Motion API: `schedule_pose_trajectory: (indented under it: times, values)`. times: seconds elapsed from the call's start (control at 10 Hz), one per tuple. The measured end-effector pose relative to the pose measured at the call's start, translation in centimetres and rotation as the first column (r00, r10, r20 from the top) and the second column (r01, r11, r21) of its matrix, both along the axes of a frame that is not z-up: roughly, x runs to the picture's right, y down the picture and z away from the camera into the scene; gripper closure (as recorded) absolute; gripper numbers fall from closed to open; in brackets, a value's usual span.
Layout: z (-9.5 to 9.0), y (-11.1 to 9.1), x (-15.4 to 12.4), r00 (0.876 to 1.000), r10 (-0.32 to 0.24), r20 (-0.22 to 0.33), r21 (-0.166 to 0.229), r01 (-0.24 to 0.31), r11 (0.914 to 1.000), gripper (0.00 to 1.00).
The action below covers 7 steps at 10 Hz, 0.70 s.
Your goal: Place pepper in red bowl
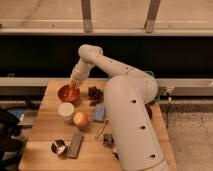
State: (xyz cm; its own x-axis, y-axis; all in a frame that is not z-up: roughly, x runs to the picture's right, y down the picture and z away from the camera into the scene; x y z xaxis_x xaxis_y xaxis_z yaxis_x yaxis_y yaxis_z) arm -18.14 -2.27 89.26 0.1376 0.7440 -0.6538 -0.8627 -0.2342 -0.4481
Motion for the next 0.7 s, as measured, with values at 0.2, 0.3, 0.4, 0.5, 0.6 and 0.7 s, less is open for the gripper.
schedule_pose_trajectory:
  times: [0.2,0.3,0.4,0.5,0.6,0.7]
  values:
    - [-0.1,1.3,-0.4,0.999,-0.033,0.010,-0.027,0.033,0.9991,0.39]
    - [-0.1,1.8,-0.5,0.999,-0.043,0.015,-0.037,0.043,0.9984,0.39]
    - [-0.1,1.8,-0.5,0.999,-0.042,0.015,-0.036,0.043,0.9984,0.39]
    - [-0.1,1.8,-0.4,0.999,-0.041,0.014,-0.036,0.041,0.9985,0.39]
    - [-0.1,1.8,-0.5,0.999,-0.041,0.015,-0.036,0.041,0.9985,0.39]
    - [-0.1,1.8,-0.6,0.999,-0.041,0.015,-0.036,0.042,0.9985,0.39]
